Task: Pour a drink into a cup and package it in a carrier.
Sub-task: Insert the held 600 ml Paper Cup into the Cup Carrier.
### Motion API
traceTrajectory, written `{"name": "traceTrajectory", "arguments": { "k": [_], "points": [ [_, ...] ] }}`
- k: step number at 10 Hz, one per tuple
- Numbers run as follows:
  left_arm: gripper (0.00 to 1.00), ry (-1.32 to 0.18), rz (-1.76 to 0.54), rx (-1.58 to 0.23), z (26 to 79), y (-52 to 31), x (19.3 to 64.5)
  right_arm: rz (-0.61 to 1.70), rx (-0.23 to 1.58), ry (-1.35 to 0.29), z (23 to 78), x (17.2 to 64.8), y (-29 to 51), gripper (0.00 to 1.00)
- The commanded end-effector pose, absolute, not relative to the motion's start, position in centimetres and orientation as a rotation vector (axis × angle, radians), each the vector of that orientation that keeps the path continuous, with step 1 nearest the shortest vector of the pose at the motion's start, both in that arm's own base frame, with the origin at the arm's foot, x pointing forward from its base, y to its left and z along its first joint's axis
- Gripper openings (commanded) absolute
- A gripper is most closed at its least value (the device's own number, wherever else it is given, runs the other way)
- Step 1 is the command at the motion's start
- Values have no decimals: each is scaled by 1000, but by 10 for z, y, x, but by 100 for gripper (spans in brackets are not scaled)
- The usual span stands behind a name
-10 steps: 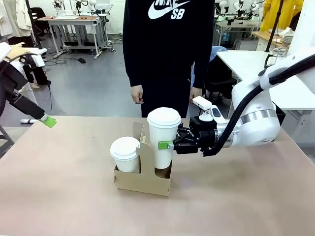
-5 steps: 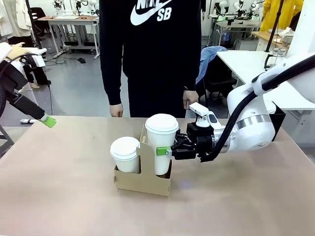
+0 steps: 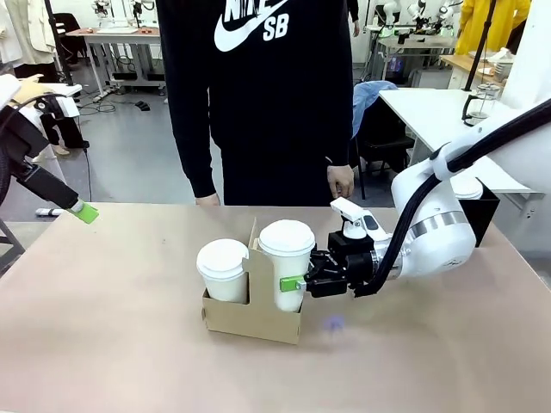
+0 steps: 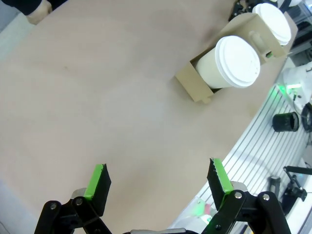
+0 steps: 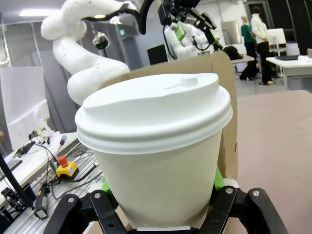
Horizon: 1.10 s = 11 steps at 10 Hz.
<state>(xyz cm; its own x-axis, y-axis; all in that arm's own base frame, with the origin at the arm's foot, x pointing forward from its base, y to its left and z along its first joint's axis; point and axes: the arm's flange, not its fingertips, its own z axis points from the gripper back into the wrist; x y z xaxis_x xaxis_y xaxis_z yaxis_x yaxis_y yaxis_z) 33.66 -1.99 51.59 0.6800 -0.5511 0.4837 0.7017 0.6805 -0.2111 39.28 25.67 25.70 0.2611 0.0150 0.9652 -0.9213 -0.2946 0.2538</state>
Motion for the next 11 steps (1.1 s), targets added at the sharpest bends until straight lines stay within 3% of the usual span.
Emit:
{"name": "traceTrajectory", "arguments": {
  "k": [1, 6, 7, 11],
  "points": [
    [100, -403, -724, -407, 517, -20, 336, 1278, 1579, -874, 243, 401, 259, 80],
    [100, -403, -724, -407, 517, -20, 336, 1347, 1579, -841, 222, 399, 259, 80],
    [100, -403, -724, -407, 517, -20, 336, 1377, 1540, -848, 224, 399, 257, 100],
    [100, -403, -724, -407, 517, -20, 336, 1430, 1475, -855, 242, 393, 249, 100]
  ]
}}
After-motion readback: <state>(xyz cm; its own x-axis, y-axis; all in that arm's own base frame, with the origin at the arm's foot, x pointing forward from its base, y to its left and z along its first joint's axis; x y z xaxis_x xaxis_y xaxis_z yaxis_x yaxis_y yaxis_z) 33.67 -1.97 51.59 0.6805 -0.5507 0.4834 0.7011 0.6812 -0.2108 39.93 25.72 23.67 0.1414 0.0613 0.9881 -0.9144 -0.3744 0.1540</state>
